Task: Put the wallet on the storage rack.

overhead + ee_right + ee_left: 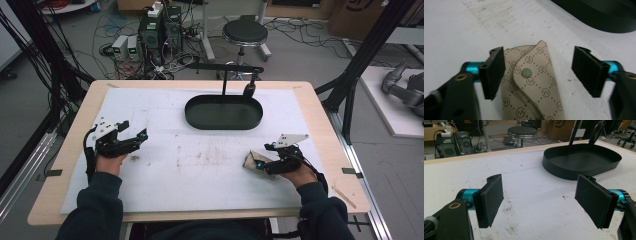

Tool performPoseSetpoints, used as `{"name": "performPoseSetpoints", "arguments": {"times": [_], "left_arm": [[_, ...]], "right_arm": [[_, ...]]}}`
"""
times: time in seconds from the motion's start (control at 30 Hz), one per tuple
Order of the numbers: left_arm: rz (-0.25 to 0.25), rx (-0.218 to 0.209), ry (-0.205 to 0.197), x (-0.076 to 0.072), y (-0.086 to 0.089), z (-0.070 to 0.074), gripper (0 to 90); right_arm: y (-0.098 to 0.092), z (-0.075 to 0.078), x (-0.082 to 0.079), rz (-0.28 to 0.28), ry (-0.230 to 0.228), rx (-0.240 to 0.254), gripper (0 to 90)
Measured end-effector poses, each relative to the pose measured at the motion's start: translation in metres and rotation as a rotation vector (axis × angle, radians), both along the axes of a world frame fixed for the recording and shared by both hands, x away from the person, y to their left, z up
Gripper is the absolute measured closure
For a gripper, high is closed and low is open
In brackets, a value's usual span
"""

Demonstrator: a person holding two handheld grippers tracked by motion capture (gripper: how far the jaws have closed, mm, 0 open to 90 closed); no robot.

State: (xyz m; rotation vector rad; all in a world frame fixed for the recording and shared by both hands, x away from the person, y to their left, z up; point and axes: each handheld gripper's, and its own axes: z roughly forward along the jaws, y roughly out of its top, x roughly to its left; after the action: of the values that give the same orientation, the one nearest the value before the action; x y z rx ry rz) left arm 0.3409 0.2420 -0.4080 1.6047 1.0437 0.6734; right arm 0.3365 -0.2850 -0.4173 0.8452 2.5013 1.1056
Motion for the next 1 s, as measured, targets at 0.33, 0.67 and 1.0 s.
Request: {"name": "performPoseSetpoints", "arguments": {"times": [0.33,0.67,1.0], "left_arm": [[0.0,0.002,0.0,0.0,0.0,0.0,22.4],[-0.002,0.005,0.0,0.0,0.0,0.0,22.5],[-0.003,0.004,0.001,0.0,-0.001,0.0,22.6]], "right_arm": [[0.011,-0.018,-0.002,0.053,0.033,-0.14,21.3],[0.003,-0.018,0.006,-0.148,0.046,-0.177,35.1],[-0.009,-0.024,0.01,-0.231,0.079,-0.125,28.2]]}}
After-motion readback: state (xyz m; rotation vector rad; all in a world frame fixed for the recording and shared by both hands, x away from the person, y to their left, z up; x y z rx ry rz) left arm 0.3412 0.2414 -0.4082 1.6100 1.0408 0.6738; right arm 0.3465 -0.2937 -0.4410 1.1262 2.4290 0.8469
